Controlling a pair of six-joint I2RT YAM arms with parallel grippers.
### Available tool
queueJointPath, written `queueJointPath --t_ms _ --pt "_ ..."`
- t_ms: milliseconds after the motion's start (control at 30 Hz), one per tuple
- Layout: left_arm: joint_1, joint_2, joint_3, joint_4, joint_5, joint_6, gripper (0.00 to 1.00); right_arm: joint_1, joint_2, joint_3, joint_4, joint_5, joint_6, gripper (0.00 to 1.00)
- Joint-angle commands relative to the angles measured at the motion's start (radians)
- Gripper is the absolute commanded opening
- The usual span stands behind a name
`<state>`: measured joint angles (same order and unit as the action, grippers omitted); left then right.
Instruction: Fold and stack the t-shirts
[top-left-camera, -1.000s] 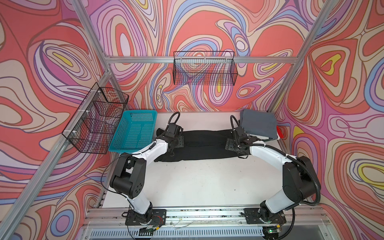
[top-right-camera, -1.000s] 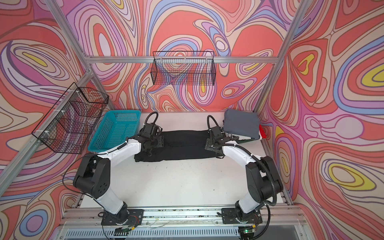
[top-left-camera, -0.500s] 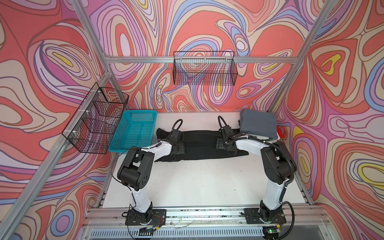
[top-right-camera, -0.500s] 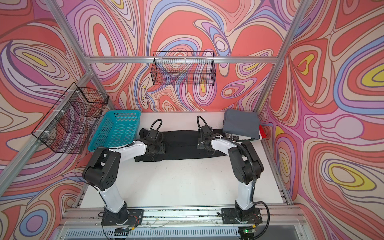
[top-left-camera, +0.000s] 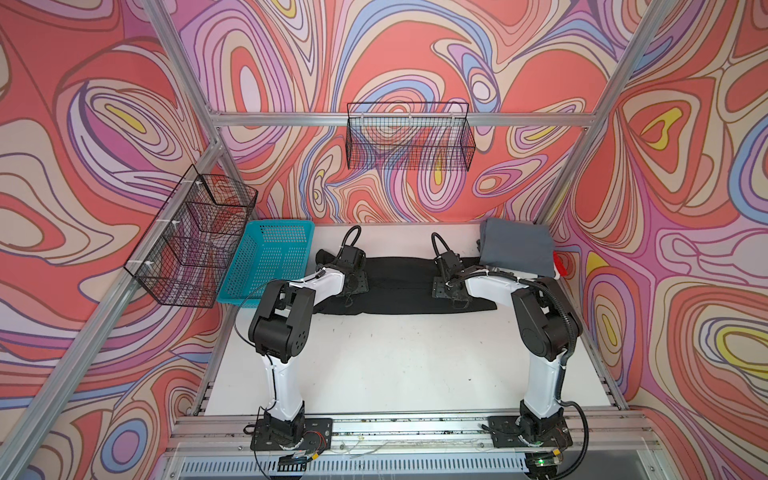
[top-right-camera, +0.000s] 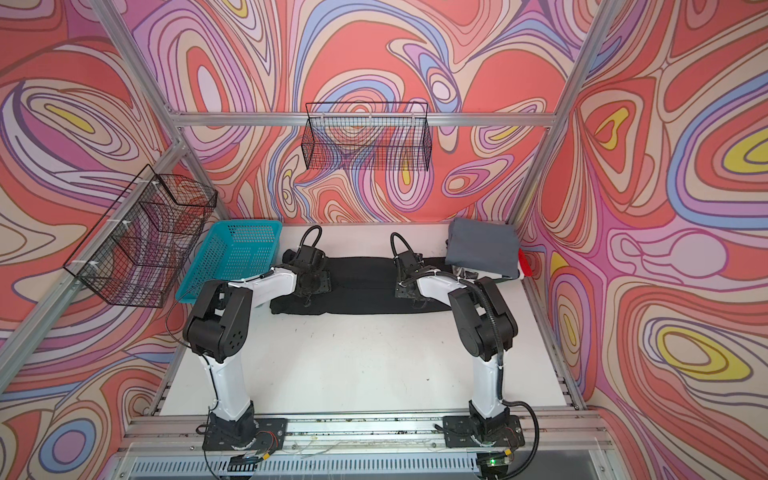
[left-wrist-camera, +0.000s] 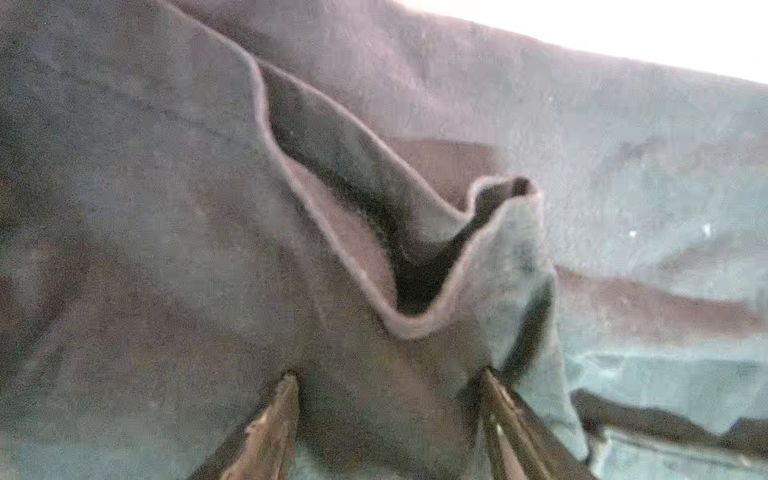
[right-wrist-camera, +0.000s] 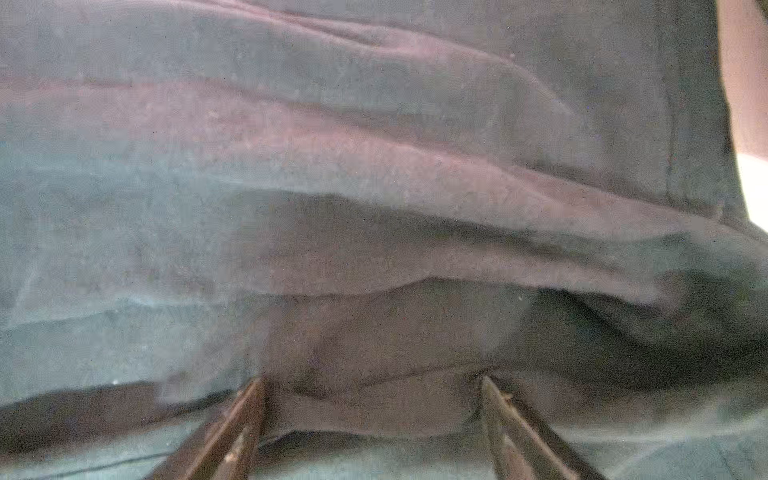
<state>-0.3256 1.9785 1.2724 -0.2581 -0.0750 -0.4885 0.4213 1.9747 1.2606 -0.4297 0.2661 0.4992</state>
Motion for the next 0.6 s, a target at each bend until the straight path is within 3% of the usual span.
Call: queueJointPath --t_ms 0,233,567 --pt "0.008 0.074 0.048 -0.044 0.026 0.013 0.68 -0.002 0.024 -0.046 -0.075 0.007 0.005 0.85" --pt "0.016 0.168 0.191 -0.093 0.027 0.067 0.68 -0.001 -0.042 -0.144 -0.058 -0.088 0.003 0.86" --pt "0.029 0.367 0.535 -0.222 0.104 0.157 0.68 0.035 -0.177 -0.352 -0.034 -0.165 0.128 0.86"
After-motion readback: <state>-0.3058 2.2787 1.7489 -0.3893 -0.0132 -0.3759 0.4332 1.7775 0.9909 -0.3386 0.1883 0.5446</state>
